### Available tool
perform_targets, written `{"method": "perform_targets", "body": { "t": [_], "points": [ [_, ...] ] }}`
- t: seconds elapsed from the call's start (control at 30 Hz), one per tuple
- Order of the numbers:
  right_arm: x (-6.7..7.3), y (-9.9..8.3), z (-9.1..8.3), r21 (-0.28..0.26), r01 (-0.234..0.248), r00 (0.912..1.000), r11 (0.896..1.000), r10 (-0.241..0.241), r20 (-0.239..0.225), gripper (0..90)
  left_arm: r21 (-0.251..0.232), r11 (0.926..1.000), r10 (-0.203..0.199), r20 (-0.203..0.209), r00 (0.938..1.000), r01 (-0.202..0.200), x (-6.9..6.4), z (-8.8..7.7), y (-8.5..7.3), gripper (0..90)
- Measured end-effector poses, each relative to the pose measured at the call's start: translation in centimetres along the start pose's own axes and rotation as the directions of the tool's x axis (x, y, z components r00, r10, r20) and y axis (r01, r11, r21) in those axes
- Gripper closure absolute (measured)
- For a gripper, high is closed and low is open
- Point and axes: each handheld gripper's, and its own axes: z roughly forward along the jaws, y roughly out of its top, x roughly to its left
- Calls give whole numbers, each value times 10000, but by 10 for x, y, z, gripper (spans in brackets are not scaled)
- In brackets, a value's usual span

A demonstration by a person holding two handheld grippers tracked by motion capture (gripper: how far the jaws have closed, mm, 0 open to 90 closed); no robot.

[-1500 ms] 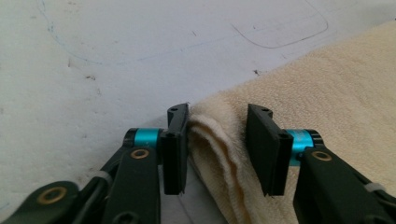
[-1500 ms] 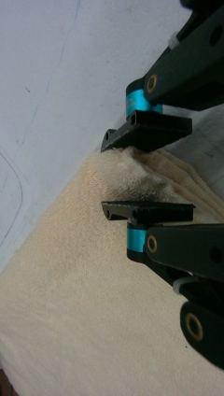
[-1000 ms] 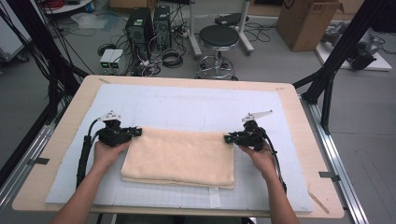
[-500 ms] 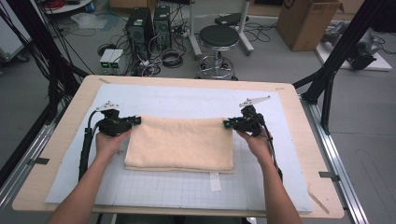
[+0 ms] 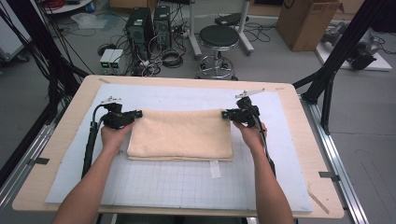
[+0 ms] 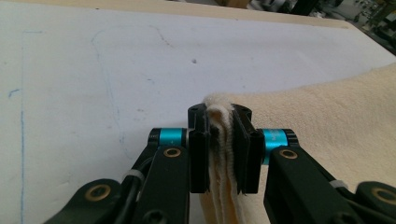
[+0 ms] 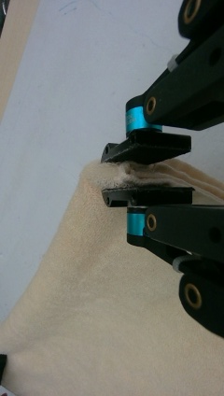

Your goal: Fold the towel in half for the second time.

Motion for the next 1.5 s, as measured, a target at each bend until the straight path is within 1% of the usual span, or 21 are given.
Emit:
{"method": "perform_targets", "body": {
  "t": [0.07,0.2,0.27,0.3,0.33,0.4,0.47,0.57,0.63,0.7,0.77,0.8,0.87,0.9,0.93,0.97,1.0,1.03,1.23,1.4,1.5],
  "points": [
    [-2,-2,4,100,-84,10000,9999,84,29,783,151,9997,209,-89,9997,-207,-1,3,3,782],
    [-8,-6,10,278,-272,9995,9992,267,172,782,143,9987,502,-198,9985,-499,-4,8,10,781],
    [-10,-7,12,249,-442,9989,9987,438,171,781,217,9985,501,-256,9984,-495,-3,12,10,780],
    [-11,-8,13,254,-430,9990,9988,426,156,781,266,9989,388,-223,9990,-382,-1,13,8,780],
    [-11,-8,14,279,-476,9988,9985,472,152,780,342,9987,388,-228,9990,-380,-1,15,7,779],
    [-13,-10,17,364,-455,9987,9983,447,234,778,427,9978,519,-243,9984,-509,0,17,5,774],
    [-14,-11,19,427,-562,9982,9975,553,221,776,424,9979,494,-150,9987,-487,1,17,5,764],
    [-15,-12,22,423,-574,9981,9975,564,261,762,443,9983,380,-128,9992,-374,3,17,5,734],
    [-15,-12,23,411,-543,9982,9977,531,290,723,500,9973,560,-266,9981,-546,3,16,5,685],
    [-16,-13,21,398,-683,9973,9969,672,286,667,655,9951,770,-338,9965,-747,1,14,5,612],
    [-17,-13,17,251,-764,9970,9968,762,109,617,626,9940,916,-363,9951,-892,0,11,6,582],
    [-16,-12,15,243,-825,9966,9963,824,72,592,585,9943,911,-384,9951,-887,0,9,7,571],
    [-15,-11,12,205,-799,9967,9966,795,182,541,445,9959,808,-372,9960,-791,-1,6,9,543],
    [-15,-11,10,130,-751,9971,9971,750,85,519,431,9960,792,-325,9963,-777,-1,4,10,528],
    [-14,-10,8,145,-702,9975,9974,700,120,504,399,9963,770,-322,9965,-757,-1,2,11,511],
    [-14,-10,7,48,-696,9974,9976,695,210,496,398,9964,769,-356,9964,-755,-1,0,11,495],
    [-14,-10,5,24,-810,9966,9967,809,158,490,420,9957,839,-381,9957,-823,-1,-2,12,483],
    [-14,-9,3,-61,-790,9968,9969,791,148,476,371,9956,872,-318,9957,-860,-2,-4,13,482],
    [-4,-4,-5,-347,-467,9988,9983,471,96,448,155,9923,1225,42,9925,-1226,-13,-14,17,473],
    [1,-3,-9,-406,-409,9991,9983,414,110,430,152,9892,1456,179,9892,-1459,-20,-18,18,455],
    [3,-3,-11,-415,-353,9993,9985,357,106,421,46,9888,1490,274,9885,-1492,-22,-20,15,453]
  ]
}}
